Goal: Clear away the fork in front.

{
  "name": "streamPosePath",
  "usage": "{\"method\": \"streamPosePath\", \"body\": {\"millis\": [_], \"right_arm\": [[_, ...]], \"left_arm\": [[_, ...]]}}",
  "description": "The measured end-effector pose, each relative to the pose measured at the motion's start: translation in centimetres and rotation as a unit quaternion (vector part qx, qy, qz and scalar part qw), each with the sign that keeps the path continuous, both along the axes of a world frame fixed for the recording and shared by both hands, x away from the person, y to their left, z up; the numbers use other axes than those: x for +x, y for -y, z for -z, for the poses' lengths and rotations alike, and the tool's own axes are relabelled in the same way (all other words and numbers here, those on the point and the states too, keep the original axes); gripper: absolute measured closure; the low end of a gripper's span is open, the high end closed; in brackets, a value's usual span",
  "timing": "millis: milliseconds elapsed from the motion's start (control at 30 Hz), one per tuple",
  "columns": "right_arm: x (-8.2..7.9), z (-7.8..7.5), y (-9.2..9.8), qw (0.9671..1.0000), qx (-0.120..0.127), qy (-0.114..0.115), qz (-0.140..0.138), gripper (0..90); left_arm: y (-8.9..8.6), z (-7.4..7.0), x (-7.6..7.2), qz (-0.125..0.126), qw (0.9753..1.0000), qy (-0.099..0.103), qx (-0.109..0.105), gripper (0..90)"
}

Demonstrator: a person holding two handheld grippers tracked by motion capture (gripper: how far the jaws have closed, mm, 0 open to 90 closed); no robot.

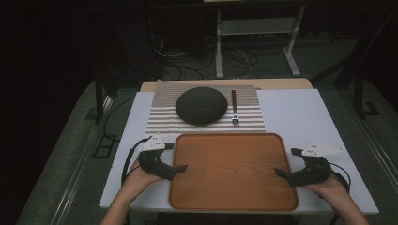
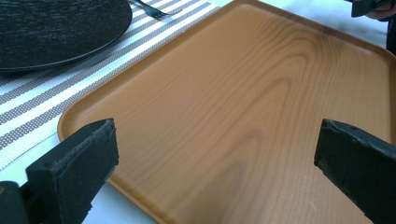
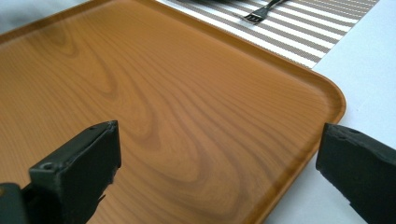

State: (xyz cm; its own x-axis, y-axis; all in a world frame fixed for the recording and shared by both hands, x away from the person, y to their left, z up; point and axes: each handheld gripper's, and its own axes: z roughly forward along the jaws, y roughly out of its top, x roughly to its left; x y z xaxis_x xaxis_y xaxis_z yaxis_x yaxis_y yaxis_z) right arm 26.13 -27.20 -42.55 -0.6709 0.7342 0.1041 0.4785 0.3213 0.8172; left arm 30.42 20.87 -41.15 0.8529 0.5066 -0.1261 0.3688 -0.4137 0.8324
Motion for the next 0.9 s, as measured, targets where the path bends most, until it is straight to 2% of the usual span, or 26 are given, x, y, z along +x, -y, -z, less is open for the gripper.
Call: {"method": "streamPosePath", "body": {"millis": [267,467,900], "right_arm": [[0.2,-0.1,0.2,0.9999,0.003,-0.005,0.01,0.2],[0.5,-0.2,0.0,0.9998,0.003,-0.008,0.017,0.2],[1.5,-0.8,-0.5,0.9995,-0.005,-0.015,0.028,0.2]], "left_arm": [[-0.1,0.2,0.0,-0.005,1.0,-0.002,-0.001,0.0],[-0.2,0.2,0.0,0.0,1.0,-0.003,-0.009,0.0],[-0.2,0.4,-0.1,0.004,0.9999,-0.007,-0.009,0.0]]}}
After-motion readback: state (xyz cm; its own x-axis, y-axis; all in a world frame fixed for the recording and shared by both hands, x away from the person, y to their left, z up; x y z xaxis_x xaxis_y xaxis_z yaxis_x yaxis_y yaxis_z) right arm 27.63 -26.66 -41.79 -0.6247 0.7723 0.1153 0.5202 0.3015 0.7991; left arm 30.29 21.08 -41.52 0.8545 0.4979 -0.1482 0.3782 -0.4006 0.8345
